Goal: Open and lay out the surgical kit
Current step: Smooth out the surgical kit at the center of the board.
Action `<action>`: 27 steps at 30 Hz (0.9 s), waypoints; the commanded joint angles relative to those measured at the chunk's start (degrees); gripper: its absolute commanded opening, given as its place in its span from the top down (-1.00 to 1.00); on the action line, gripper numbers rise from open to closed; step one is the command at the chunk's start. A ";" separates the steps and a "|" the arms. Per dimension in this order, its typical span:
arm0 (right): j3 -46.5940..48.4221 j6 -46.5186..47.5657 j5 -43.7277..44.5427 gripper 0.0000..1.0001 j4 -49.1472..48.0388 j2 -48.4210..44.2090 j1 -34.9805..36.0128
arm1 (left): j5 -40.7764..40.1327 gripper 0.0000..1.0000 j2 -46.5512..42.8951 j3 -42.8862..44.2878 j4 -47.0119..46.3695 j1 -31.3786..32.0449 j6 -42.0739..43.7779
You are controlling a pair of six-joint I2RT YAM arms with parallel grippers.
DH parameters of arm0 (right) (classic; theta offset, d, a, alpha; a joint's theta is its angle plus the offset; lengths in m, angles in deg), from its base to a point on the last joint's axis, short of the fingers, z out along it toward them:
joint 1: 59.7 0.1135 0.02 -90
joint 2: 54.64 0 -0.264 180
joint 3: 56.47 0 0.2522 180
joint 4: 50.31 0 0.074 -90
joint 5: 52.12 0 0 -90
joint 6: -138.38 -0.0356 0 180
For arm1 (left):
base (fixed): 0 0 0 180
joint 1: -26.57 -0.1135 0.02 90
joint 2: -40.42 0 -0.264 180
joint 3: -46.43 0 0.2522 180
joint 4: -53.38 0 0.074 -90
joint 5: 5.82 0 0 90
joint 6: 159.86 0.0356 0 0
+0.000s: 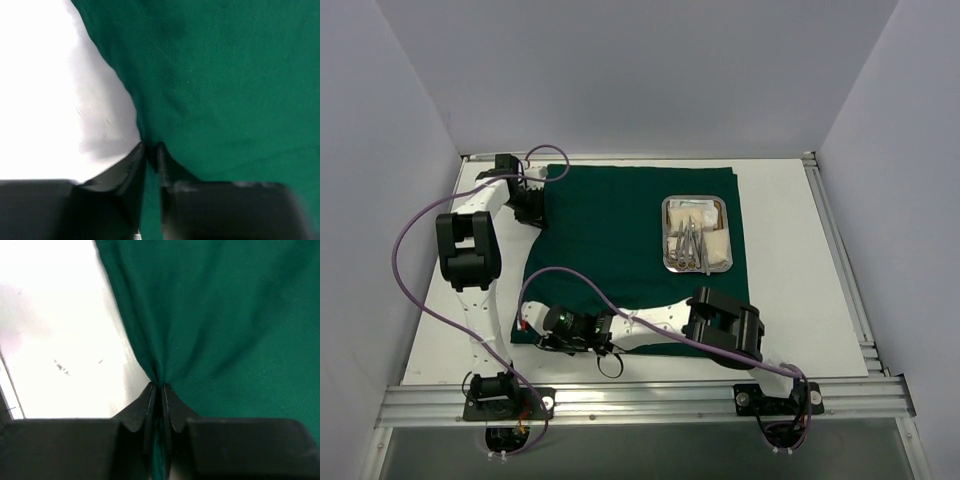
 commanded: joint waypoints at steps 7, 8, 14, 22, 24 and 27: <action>-7.81 3.04 -8.70 1.00 5.16 -5.97 3.56 | -1.86 0.91 1.93 3.59 -2.90 0.31 -1.10; -8.08 3.58 -9.49 1.00 5.24 -6.59 3.47 | -2.03 0.92 2.02 3.68 -3.08 0.22 -1.18; -5.01 5.87 -13.28 0.48 9.46 -5.99 1.98 | -0.81 0.82 1.49 3.16 -3.08 0.22 -1.10; -9.83 -6.24 -17.41 0.15 -4.67 -16.59 -6.53 | 3.67 0.22 -6.32 0.26 -0.45 -0.13 0.48; -13.25 -12.29 -17.68 0.17 -9.94 -19.16 -12.24 | 5.78 0.17 -10.19 -0.80 0.52 -0.57 0.75; -15.81 -17.49 -14.09 0.34 -13.03 -21.10 -18.49 | 7.45 0.14 -16.51 -3.25 1.93 -1.53 1.80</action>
